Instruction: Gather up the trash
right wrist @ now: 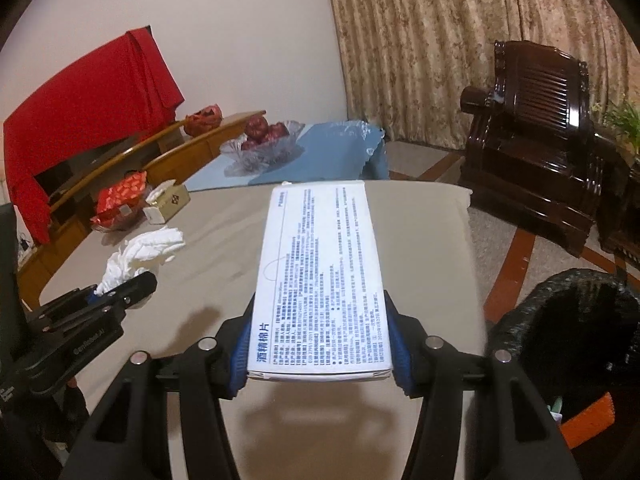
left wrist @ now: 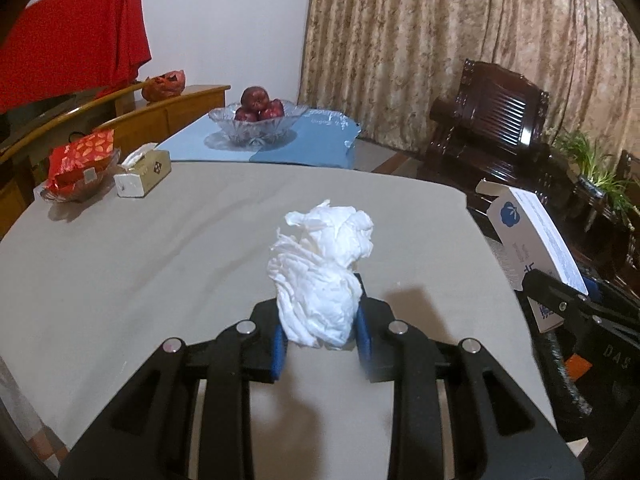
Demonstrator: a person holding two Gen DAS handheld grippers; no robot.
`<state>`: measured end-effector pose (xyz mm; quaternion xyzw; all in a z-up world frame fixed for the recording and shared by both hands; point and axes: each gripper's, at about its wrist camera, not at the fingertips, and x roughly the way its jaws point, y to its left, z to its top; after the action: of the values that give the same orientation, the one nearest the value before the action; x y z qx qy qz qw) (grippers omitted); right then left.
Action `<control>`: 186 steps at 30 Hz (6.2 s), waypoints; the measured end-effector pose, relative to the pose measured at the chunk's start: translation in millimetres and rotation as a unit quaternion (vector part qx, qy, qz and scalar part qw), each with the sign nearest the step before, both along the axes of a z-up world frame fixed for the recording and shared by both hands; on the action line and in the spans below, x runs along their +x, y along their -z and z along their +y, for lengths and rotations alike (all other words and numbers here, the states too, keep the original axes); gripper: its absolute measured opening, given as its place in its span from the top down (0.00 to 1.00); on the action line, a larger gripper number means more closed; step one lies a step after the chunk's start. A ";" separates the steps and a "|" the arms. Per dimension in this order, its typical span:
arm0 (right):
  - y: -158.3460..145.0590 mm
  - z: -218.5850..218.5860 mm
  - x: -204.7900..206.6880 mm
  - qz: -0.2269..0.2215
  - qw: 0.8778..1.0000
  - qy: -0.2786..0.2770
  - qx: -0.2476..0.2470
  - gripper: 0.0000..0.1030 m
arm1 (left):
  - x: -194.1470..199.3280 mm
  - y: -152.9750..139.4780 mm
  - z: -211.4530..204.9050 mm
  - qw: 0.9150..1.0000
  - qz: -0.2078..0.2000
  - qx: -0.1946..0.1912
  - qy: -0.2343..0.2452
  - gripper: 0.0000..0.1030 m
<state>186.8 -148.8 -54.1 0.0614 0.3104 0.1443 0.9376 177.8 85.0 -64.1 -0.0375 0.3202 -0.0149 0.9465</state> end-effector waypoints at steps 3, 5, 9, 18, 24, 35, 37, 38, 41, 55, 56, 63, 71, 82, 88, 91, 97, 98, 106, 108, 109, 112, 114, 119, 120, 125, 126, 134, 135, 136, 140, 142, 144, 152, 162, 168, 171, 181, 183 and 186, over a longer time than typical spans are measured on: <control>-10.7 -10.5 -15.6 -0.013 1.000 0.003 0.001 0.46 | -12.6 -8.6 -9.8 1.000 -0.009 0.000 0.009 0.74; -16.9 -17.3 -24.5 -0.020 1.000 0.007 0.002 0.46 | -21.3 -15.5 -20.8 1.000 -0.017 0.001 0.021 0.74; -28.7 -36.2 -44.7 -0.037 0.999 0.019 0.006 0.46 | -32.8 -24.3 -41.9 0.999 -0.024 -0.006 0.044 0.74; -35.8 -87.2 -74.7 -0.042 0.997 0.060 0.001 0.46 | -49.8 -34.4 -103.7 0.994 -0.033 -0.013 0.102 0.74; -36.7 -123.2 -92.8 -0.048 0.994 0.098 0.002 0.46 | -55.1 -35.3 -136.2 0.991 -0.035 -0.011 0.128 0.74; -36.8 -162.6 -116.6 -0.053 0.989 0.137 -0.004 0.46 | -67.4 -37.2 -181.3 0.985 -0.039 -0.006 0.170 0.74; -36.8 -166.5 -120.0 -0.053 0.988 0.141 -0.006 0.46 | -68.5 -37.9 -185.3 0.984 -0.040 -0.006 0.174 0.74; -36.6 -168.4 -121.4 -0.053 0.988 0.143 -0.007 0.46 | -69.9 -38.3 -189.2 0.983 -0.041 -0.006 0.178 0.74; -37.1 -174.9 -124.9 -0.054 0.987 0.151 -0.008 0.46 | -72.7 -39.6 -198.3 0.982 -0.042 -0.004 0.186 0.74; -24.6 -223.1 -139.5 -0.044 0.980 0.194 -0.012 0.46 | -70.0 -30.6 -247.5 0.973 -0.035 -0.001 0.227 0.73; -22.8 -226.6 -139.8 -0.042 0.979 0.197 -0.013 0.46 | -69.0 -28.7 -251.8 0.973 -0.036 0.000 0.230 0.73; -15.2 -248.9 -134.2 -0.029 0.977 0.210 -0.019 0.46 | -59.4 -7.9 -278.1 0.969 -0.021 0.002 0.247 0.73; -4.1 -263.9 -130.8 -0.014 0.975 0.220 -0.023 0.46 | -50.1 13.4 -304.3 0.964 -0.003 0.009 0.266 0.73; 26.4 -278.8 -115.3 0.025 0.973 0.228 -0.028 0.46 | -31.7 37.9 -333.9 0.959 0.031 0.017 0.281 0.73; 42.2 -287.1 -103.3 0.048 0.970 0.235 -0.038 0.42 | -24.7 47.5 -347.7 0.954 0.044 0.011 0.297 0.56; 46.0 -285.1 -100.9 0.053 0.969 0.237 -0.046 0.22 | -24.3 47.2 -345.2 0.954 0.043 0.004 0.298 0.47; 36.7 -280.5 -114.8 0.040 0.971 0.233 -0.041 0.08 | -30.0 36.2 -327.7 0.957 0.030 -0.004 0.289 0.29; 34.6 -279.1 -116.6 0.038 0.972 0.231 -0.039 0.06 | -32.4 32.1 -321.4 0.957 0.027 -0.005 0.288 0.27; -3.3 -256.0 -147.9 0.000 0.978 0.208 -0.019 0.06 | -59.5 -5.4 -261.3 0.968 -0.005 0.002 0.250 0.13; -15.3 -248.6 -156.1 -0.012 0.979 0.204 -0.010 0.06 | -65.7 -12.3 -247.7 0.971 -0.004 0.000 0.238 0.13; -18.6 -246.9 -158.4 -0.015 0.979 0.202 -0.007 0.06 | -70.6 -15.9 -239.7 0.973 -0.003 -0.001 0.231 0.12; -29.5 -236.5 -167.1 -0.023 0.980 0.195 0.000 0.06 | -82.6 -24.9 -223.3 0.976 -0.004 0.007 0.218 0.11; -37.2 -227.1 -173.3 -0.029 0.981 0.190 -0.002 0.06 | -90.1 -29.4 -215.9 0.977 -0.003 0.009 0.211 0.10; -49.6 -206.0 -186.6 -0.035 0.984 0.172 -0.013 0.06 | -110.7 -43.5 -198.7 0.979 -0.007 0.002 0.203 0.09; -51.5 -201.9 -189.3 -0.035 0.985 0.169 -0.014 0.06 | -114.1 -46.4 -197.1 0.979 -0.008 0.002 0.202 0.09; -61.5 -189.1 -198.2 -0.042 0.986 0.161 -0.017 0.06 | -131.8 -59.2 -193.1 0.980 -0.022 0.009 0.196 0.09; -63.5 -187.8 -199.6 -0.044 0.986 0.160 -0.017 0.06 | -134.7 -61.1 -192.3 0.980 -0.024 0.012 0.195 0.09; -80.1 -178.5 -207.0 -0.056 0.987 0.152 -0.022 0.06 | -152.5 -79.8 -181.1 0.982 -0.046 0.009 0.184 0.09; -81.5 -177.3 -207.2 -0.056 0.987 0.150 -0.022 0.06 | -153.8 -81.5 -180.5 0.982 -0.048 0.008 0.184 0.09; -82.6 -175.3 -207.8 -0.056 0.987 0.148 -0.023 0.06 | -154.9 -82.8 -179.9 0.982 -0.049 0.008 0.183 0.09; -86.3 -171.0 -210.3 -0.061 0.987 0.143 -0.024 0.06 | -158.9 -88.3 -177.7 0.982 -0.057 0.005 0.180 0.09; -87.7 -168.7 -210.8 -0.062 0.988 0.142 -0.025 0.06 | -160.5 -89.2 -177.1 0.982 -0.059 0.005 0.180 0.09; -88.7 -166.6 -210.8 -0.063 0.988 0.140 -0.027 0.06 | -161.2 -89.5 -176.4 0.982 -0.060 0.004 0.179 0.09; -86.7 -165.1 -208.2 -0.056 0.989 0.137 -0.026 0.06 | -159.4 -89.9 -172.8 0.983 -0.058 0.005 0.172 0.09; -86.8 -164.5 -206.7 -0.054 0.989 0.137 -0.027 0.06 | -159.8 -90.3 -172.7 0.983 -0.060 0.004 0.172 0.09; -87.4 -163.8 -206.2 -0.056 0.989 0.135 -0.028 0.06 | -159.1 -91.2 -171.7 0.983 -0.063 0.003 0.172 0.09; -87.1 -163.1 -205.7 -0.056 0.989 0.134 -0.028 0.06 | -158.7 -91.2 -171.6 0.983 -0.063 0.003 0.171 0.09; -86.6 -161.0 -205.3 -0.055 0.989 0.135 -0.028 0.06 | -158.7 -89.9 -170.7 0.983 -0.063 0.003 0.172 0.09; -86.2 -161.5 -205.8 -0.055 0.989 0.134 -0.028 0.06 | -158.3 -90.1 -170.9 0.983 -0.063 0.003 0.172 0.09; -86.4 -161.1 -205.7 -0.055 0.989 0.134 -0.028 0.06 | -158.2 -89.8 -170.7 0.983 -0.063 0.003 0.172 0.09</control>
<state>-18.9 -310.0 32.4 0.0681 0.2511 0.0117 0.9655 19.6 -85.7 25.7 0.0223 0.2619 -0.1784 0.9482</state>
